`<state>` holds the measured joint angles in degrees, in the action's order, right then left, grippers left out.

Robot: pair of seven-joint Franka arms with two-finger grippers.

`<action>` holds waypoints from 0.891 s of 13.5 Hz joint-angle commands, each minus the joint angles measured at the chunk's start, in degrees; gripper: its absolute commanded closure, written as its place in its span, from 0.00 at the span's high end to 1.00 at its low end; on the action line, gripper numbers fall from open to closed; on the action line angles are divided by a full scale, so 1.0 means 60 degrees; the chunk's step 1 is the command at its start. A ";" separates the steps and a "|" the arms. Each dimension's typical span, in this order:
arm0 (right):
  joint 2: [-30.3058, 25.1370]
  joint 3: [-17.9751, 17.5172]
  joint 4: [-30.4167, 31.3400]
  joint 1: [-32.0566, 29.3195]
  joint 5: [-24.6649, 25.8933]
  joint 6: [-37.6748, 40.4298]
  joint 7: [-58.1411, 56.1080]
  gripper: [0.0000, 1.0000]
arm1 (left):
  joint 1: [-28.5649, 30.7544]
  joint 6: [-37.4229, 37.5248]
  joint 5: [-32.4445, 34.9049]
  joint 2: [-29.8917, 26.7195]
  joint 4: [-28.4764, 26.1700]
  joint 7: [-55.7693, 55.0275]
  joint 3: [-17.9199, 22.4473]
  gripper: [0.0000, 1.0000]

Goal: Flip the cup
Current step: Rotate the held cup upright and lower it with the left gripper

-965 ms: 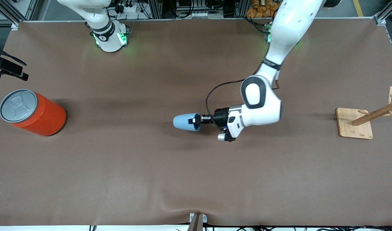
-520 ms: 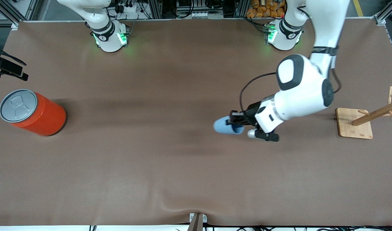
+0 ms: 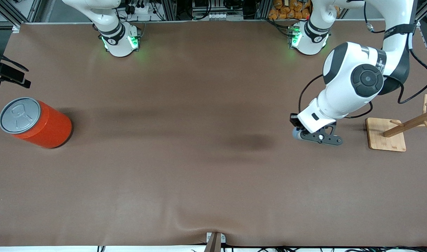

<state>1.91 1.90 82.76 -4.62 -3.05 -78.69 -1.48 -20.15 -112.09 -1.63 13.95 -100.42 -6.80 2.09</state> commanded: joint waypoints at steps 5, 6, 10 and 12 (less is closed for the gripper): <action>0.0019 -0.0127 -0.0126 -0.0153 -0.0136 0.0049 0.0144 1.00 | 0.0866 -0.2540 0.1356 -0.0757 -0.3329 0.0326 -0.0157 0.00; 0.0019 -0.0127 -0.0126 -0.0167 -0.0136 0.0049 0.0144 1.00 | 0.0926 -0.2848 0.1356 -0.0684 -0.3535 0.0400 -0.0158 0.00; 0.0019 -0.0127 -0.0126 -0.0153 -0.0151 0.0049 0.0144 1.00 | 0.0941 -0.3905 0.1268 -0.0567 -0.4371 0.0241 -0.0187 0.00; 0.0019 -0.0127 -0.0126 -0.0153 -0.0151 0.0049 0.0144 1.00 | 0.0955 -0.4255 0.1254 -0.0406 -0.4503 0.0211 -0.0187 0.00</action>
<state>1.91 1.88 82.76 -4.62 -3.18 -78.69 -1.48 -14.86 -135.31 5.25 12.51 -125.46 -4.64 1.51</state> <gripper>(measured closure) 0.000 0.952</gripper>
